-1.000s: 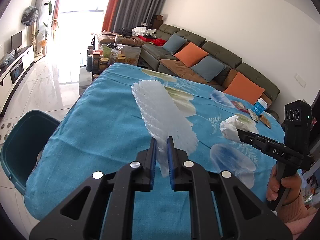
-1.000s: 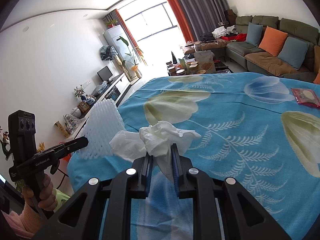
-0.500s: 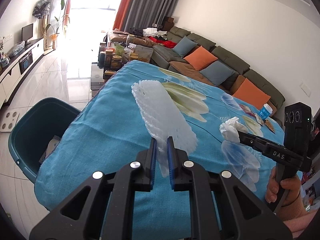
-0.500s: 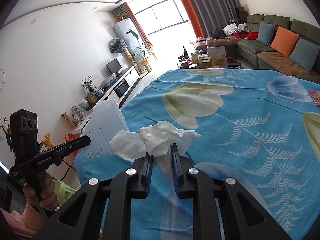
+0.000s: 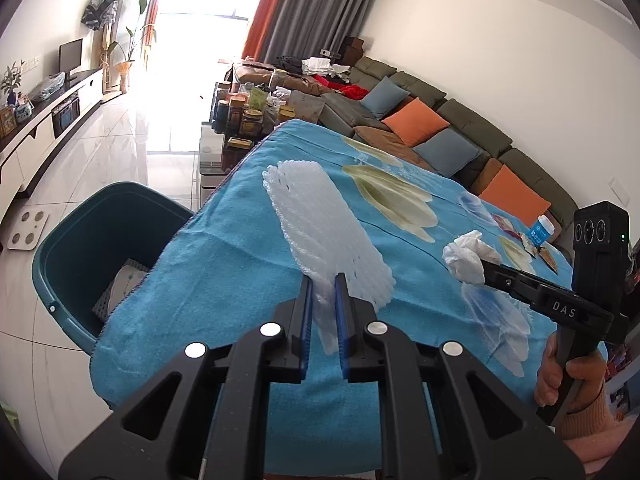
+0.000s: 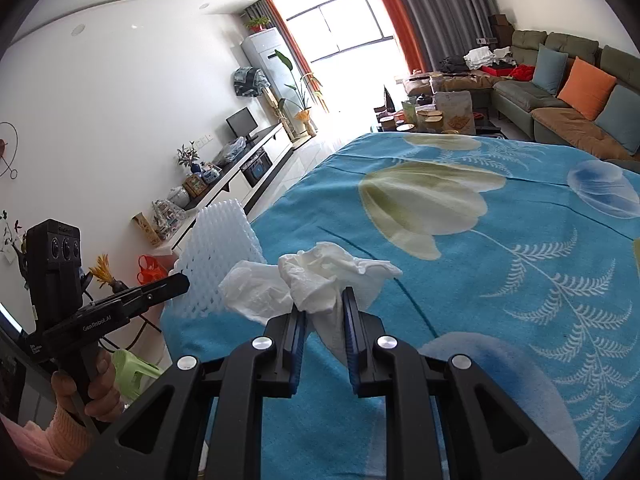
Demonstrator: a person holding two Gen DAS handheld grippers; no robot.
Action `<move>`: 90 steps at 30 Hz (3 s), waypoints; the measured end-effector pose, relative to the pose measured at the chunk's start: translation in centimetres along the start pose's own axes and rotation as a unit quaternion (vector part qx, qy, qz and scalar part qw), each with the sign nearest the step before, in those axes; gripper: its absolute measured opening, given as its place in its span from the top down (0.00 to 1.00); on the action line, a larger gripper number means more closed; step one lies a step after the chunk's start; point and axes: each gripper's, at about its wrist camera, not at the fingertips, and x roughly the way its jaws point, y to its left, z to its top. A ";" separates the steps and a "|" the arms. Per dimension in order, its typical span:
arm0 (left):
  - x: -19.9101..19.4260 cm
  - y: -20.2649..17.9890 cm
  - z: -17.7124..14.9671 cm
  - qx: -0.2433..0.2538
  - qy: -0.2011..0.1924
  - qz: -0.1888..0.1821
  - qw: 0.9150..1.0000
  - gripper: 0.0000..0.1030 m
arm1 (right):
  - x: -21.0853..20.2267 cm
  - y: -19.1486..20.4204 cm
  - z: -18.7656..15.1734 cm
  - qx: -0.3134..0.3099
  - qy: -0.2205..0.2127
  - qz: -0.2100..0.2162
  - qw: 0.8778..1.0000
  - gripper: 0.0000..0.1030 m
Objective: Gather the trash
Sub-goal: 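Carry the foam net with the left tool while the right tool carries the tissue to the bin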
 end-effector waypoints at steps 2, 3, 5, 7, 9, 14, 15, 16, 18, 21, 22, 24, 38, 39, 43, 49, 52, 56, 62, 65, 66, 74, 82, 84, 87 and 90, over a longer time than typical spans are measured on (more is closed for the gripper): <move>-0.2 0.2 0.0 -0.002 -0.002 0.003 1.000 0.89 | 0.2 0.4 0.1 -0.004 0.001 0.001 1.000 0.84; -0.2 0.2 0.0 -0.003 -0.003 0.004 1.000 0.89 | 0.4 0.5 0.2 -0.004 0.002 0.003 1.000 0.84; -0.3 0.6 0.1 -0.005 -0.004 0.005 1.000 0.89 | 0.6 0.9 0.2 -0.007 0.002 0.005 1.000 0.84; -0.5 0.8 0.1 -0.007 -0.006 0.007 1.000 0.89 | 0.8 1.2 0.3 -0.010 0.004 0.007 1.000 0.84; -0.6 1.1 0.0 -0.010 -0.007 0.010 1.000 0.89 | 1.1 1.5 0.4 -0.011 0.006 0.011 1.000 0.84; -0.9 1.6 0.0 -0.015 -0.011 0.016 1.000 0.89 | 1.7 2.4 0.6 -0.016 0.009 0.017 1.000 0.84; -1.0 1.8 0.0 -0.016 -0.011 0.017 1.000 0.89 | 1.9 2.5 0.7 -0.017 0.010 0.018 1.000 0.84; -1.1 1.9 0.0 -0.018 -0.012 0.018 1.000 0.89 | 2.0 2.6 0.6 -0.018 0.011 0.020 1.000 0.84; -1.3 2.2 -0.1 -0.021 -0.014 0.020 1.000 0.89 | 2.2 3.0 0.7 -0.021 0.012 0.022 0.999 0.84; -1.5 2.6 -0.1 -0.022 -0.016 0.023 0.999 0.89 | 2.6 3.4 0.8 -0.024 0.015 0.026 0.999 0.84; -1.6 2.7 -0.2 -0.023 -0.017 0.024 0.999 0.89 | 2.8 3.6 0.8 -0.025 0.016 0.028 0.999 0.84; -1.8 3.0 -0.2 -0.025 -0.018 0.026 0.999 0.89 | 2.9 3.9 0.8 -0.028 0.018 0.030 0.999 0.84; -2.8 4.4 -0.5 -0.038 -0.026 0.040 0.998 0.89 | 4.7 5.7 1.3 -0.046 0.027 0.046 0.998 0.84; -2.9 4.4 -0.5 -0.038 -0.026 0.041 0.998 0.89 | 4.7 5.7 1.3 -0.047 0.027 0.047 0.997 0.84; -2.9 4.5 -0.6 -0.042 -0.027 0.044 0.998 0.89 | 5.0 6.1 1.3 -0.049 0.030 0.050 0.997 0.84; -3.2 4.8 -0.6 -0.045 -0.029 0.049 0.997 0.89 | 5.6 6.5 1.5 -0.054 0.033 0.054 0.997 0.84; -3.4 5.1 -0.6 -0.048 -0.031 0.052 0.997 0.89 | 5.9 6.6 1.6 -0.058 0.035 0.056 0.996 0.84; -3.6 5.3 -0.7 -0.050 -0.032 0.056 0.997 0.89 | 6.1 6.7 1.8 -0.062 0.035 0.058 0.996 0.84; -3.7 5.2 -0.6 -0.055 -0.034 0.061 0.996 0.89 | 6.4 6.8 2.0 -0.067 0.035 0.059 0.995 0.84; -3.7 5.1 -0.7 -0.056 -0.035 0.062 0.996 0.89 | 6.5 6.9 2.1 -0.068 0.036 0.061 0.995 0.84; -3.7 5.1 -0.7 -0.057 -0.036 0.063 0.996 0.89 | 6.5 6.9 2.1 -0.069 0.036 0.060 0.995 0.84; -4.2 5.5 -0.9 -0.062 -0.038 0.067 0.995 0.89 | 6.7 7.3 2.2 -0.076 0.038 0.063 0.994 0.84; -4.5 5.9 -0.9 -0.066 -0.044 0.072 0.994 0.89 | 7.1 7.5 2.4 -0.078 0.038 0.062 0.994 0.84; -4.5 5.9 -0.8 -0.068 -0.045 0.075 0.994 0.89 | 7.2 7.6 2.4 -0.079 0.038 0.062 0.994 0.84; -4.8 6.1 -0.7 -0.070 -0.047 0.077 0.993 0.89 | 7.3 7.8 2.5 -0.081 0.039 0.064 0.994 0.84; -4.9 6.2 -0.6 -0.071 -0.048 0.080 0.993 0.89 | 7.4 8.0 2.6 -0.085 0.039 0.065 0.993 0.84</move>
